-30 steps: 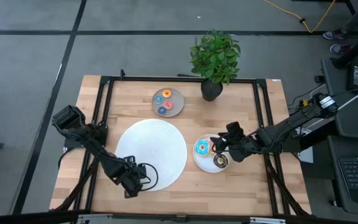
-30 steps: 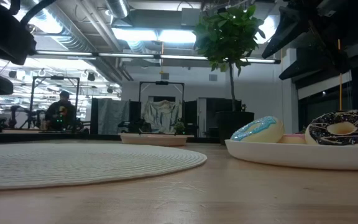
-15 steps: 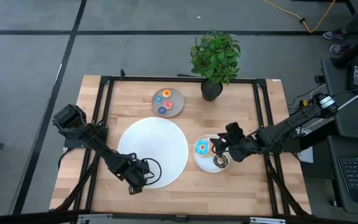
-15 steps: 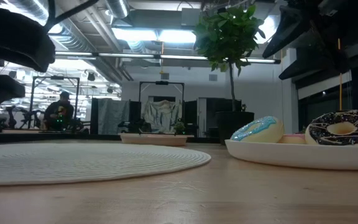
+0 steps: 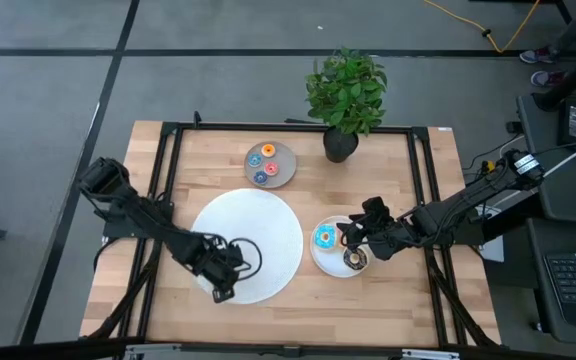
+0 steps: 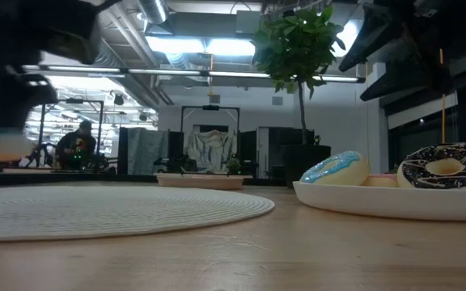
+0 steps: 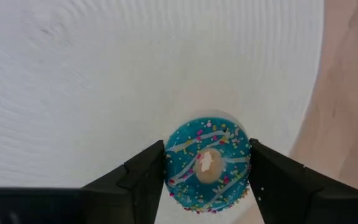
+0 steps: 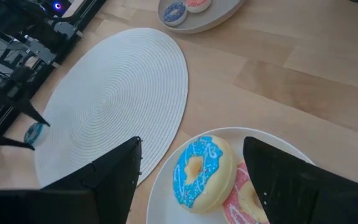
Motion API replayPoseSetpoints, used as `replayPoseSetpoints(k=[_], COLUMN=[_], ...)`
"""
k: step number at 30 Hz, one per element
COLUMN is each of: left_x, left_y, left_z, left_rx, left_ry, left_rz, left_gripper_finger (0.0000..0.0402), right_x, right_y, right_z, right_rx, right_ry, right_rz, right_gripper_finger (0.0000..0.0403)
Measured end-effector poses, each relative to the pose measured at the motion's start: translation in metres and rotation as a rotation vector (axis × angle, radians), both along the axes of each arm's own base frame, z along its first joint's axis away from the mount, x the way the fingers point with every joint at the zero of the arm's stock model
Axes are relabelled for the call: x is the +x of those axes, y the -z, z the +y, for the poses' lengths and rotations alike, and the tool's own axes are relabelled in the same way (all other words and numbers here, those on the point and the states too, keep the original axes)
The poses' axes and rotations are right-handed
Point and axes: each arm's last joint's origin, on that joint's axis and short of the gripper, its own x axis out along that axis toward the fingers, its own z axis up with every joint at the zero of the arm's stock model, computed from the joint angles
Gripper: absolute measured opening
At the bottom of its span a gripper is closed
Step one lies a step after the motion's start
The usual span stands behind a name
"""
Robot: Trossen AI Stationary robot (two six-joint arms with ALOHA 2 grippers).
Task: Pick & Place donuts
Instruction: Put the small blue donut on the brown plate
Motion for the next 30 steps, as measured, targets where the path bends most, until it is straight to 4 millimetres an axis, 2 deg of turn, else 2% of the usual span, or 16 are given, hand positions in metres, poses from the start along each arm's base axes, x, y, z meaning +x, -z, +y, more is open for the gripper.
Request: replayPoseSetpoints(k=[11,21,30], left_x=[0.021,0.035,0.035], left_y=[-0.022,-0.027,-0.030], left_z=[0.062,0.132,0.200], left_rx=[0.052,0.070,0.077], left_ry=[-0.099,-0.166,-0.273], left_rz=[-0.082,-0.092,-0.100], left_gripper_finger=[0.0205,0.0205,0.0200], right_x=[0.000,0.001,0.001], right_y=[0.000,-0.001,-0.001], right_z=[0.000,0.000,0.000], right_rx=[-0.004,-0.001,-0.004], right_ry=[0.004,0.004,0.003], right_rz=[-0.004,-0.013,-0.011], right_gripper_finger=[0.0283,0.0283,0.0283])
